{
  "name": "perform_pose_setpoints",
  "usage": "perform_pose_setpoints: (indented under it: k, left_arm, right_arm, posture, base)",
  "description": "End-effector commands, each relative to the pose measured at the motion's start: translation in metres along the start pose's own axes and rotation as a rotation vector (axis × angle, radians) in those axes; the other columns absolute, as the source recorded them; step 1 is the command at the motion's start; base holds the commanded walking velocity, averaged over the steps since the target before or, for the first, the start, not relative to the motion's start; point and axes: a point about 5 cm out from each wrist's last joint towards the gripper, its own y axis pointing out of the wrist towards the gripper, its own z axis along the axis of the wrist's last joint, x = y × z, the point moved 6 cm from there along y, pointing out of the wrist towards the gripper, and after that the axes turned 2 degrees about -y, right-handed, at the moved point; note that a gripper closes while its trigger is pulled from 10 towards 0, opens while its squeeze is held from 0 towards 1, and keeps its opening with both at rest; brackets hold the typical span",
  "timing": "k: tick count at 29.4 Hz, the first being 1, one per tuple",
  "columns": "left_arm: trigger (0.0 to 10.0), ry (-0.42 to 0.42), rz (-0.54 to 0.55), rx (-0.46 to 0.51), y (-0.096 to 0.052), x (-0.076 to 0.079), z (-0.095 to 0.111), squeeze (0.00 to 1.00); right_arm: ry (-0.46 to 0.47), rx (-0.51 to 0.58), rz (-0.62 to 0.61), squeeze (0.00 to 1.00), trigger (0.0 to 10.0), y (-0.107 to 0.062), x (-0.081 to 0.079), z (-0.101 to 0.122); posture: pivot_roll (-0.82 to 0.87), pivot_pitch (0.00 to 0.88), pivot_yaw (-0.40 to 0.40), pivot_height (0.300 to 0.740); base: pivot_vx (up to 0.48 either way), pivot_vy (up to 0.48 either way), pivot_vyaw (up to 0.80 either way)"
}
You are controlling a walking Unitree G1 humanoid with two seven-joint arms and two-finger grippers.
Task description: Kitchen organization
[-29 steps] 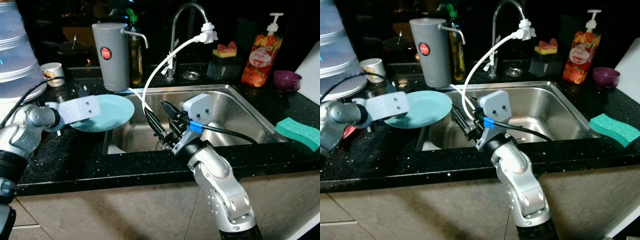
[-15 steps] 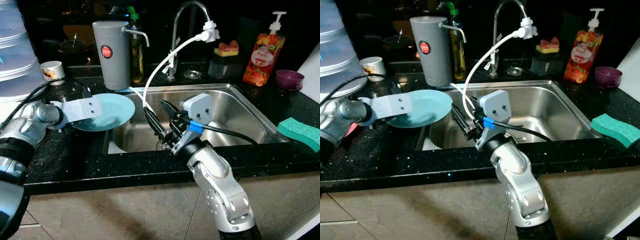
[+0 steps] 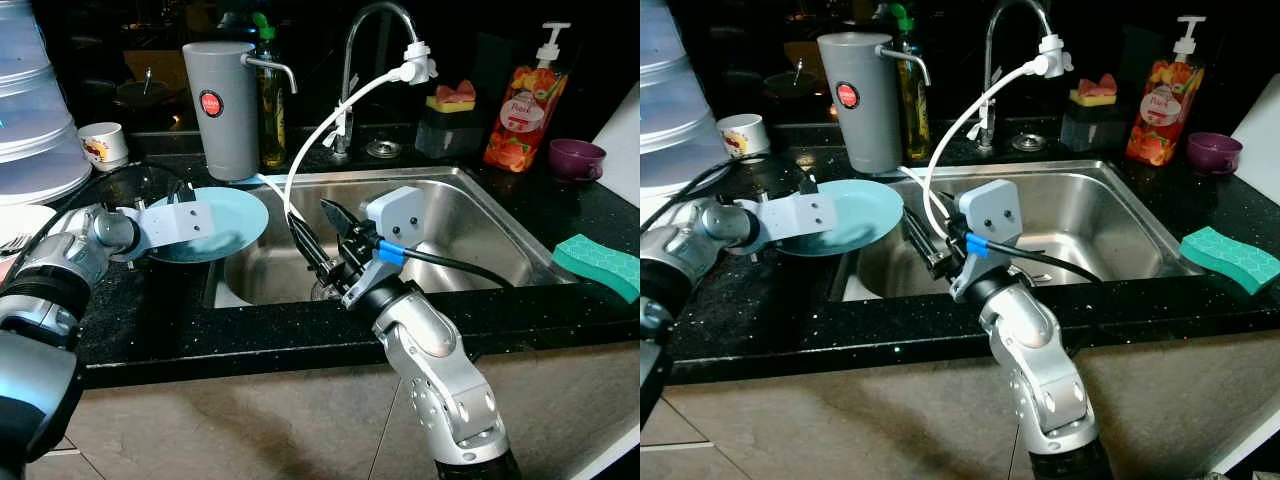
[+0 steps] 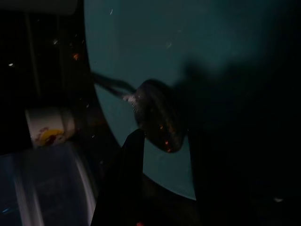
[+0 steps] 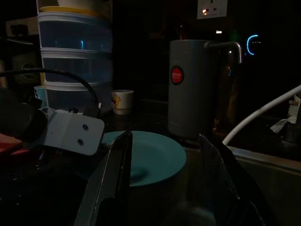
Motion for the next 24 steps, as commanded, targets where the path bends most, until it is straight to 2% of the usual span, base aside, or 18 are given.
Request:
perform_pose_setpoints:
  k: [1, 3, 4, 5, 6, 13, 19, 20, 21, 22, 24]
  left_arm:
    - [10.0, 0.03, -0.018, -0.048, 0.001, 0.007, -0.012, 0.0]
    - [10.0, 0.035, -0.016, -0.057, 0.002, 0.011, -0.015, 0.0]
    - [8.0, 0.036, -0.015, -0.061, 0.003, 0.012, -0.017, 0.0]
    - [6.4, 0.038, -0.015, -0.063, 0.003, 0.013, -0.018, 0.0]
    - [0.0, 0.037, -0.017, -0.066, 0.004, 0.016, -0.019, 0.0]
    - [0.0, 0.048, -0.013, -0.077, 0.005, 0.023, -0.026, 0.0]
    - [0.0, 0.07, 0.018, -0.078, 0.005, 0.019, -0.026, 0.0]
    - [0.4, 0.079, 0.062, -0.085, 0.004, 0.011, -0.026, 0.0]
    - [10.0, 0.096, 0.164, -0.1, -0.001, -0.008, -0.025, 0.0]
    - [10.0, 0.096, 0.164, -0.1, -0.001, -0.008, -0.025, 0.0]
    - [10.0, 0.08, 0.296, -0.097, -0.008, -0.033, -0.021, 0.0]
  right_arm:
    - [0.003, 0.004, 0.002, 0.0, 10.0, 0.0, -0.001, 0.0]
    - [0.004, 0.004, 0.001, 0.0, 10.0, 0.0, -0.001, 0.0]
    - [0.004, 0.005, 0.001, 0.0, 10.0, 0.0, -0.001, 0.0]
    - [0.004, 0.005, 0.001, 0.0, 10.0, 0.0, -0.001, 0.0]
    - [0.004, 0.006, 0.001, 0.0, 10.0, 0.0, -0.001, 0.001]
    - [0.004, 0.009, -0.002, 0.0, 10.0, 0.001, 0.0, 0.001]
    - [0.002, 0.008, -0.001, 0.0, 10.0, 0.001, 0.0, 0.001]
    - [0.002, 0.009, 0.0, 0.0, 10.0, 0.001, 0.0, 0.001]
    - [0.001, 0.01, 0.0, 0.0, 10.0, 0.001, 0.0, 0.002]
    - [0.001, 0.01, 0.0, 0.0, 10.0, 0.001, 0.0, 0.002]
    - [0.001, 0.011, 0.001, 0.0, 10.0, 0.001, 0.0, 0.002]
  posture:
    - [0.08, 0.133, 0.024, 0.74]
    - [0.08, 0.133, 0.024, 0.74]
    - [0.08, 0.136, 0.023, 0.74]
    - [0.08, 0.136, 0.023, 0.74]
    - [0.08, 0.136, 0.023, 0.74]
    - [0.08, 0.133, 0.024, 0.74]
    - [0.08, 0.132, 0.022, 0.74]
    - [0.08, 0.13, 0.021, 0.74]
    - [0.07, 0.129, 0.02, 0.74]
    - [0.07, 0.129, 0.02, 0.74]
    - [0.07, 0.128, 0.019, 0.74]
  base:
    - [0.0, 0.0, 0.0]
    - [0.0, 0.0, 0.0]
    - [0.0, 0.0, 0.0]
    - [0.0, 0.0, 0.0]
    - [0.0, 0.0, 0.0]
    - [0.0, 0.0, 0.0]
    - [0.0, 0.0, 0.0]
    - [0.0, 0.0, 0.0]
    - [0.0, 0.0, 0.0]
    - [0.0, 0.0, 0.0]
    - [0.0, 0.0, 0.0]
